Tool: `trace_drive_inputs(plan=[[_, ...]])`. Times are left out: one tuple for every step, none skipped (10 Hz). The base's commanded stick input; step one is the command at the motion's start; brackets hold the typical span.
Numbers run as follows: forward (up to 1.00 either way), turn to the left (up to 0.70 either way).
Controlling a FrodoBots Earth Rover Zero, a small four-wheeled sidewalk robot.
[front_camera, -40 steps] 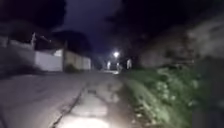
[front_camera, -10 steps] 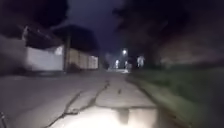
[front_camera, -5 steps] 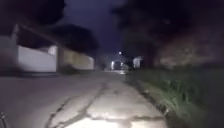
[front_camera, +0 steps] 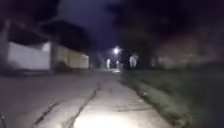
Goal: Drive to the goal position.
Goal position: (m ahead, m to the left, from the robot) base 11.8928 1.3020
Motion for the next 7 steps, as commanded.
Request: trace_drive_inputs(plan=[[0.69,0.00],[0.69,0.00],[0.69,0.00],[0.69,0.00],[0.69,0.00],[0.69,0.00],[0.69,0.00]])
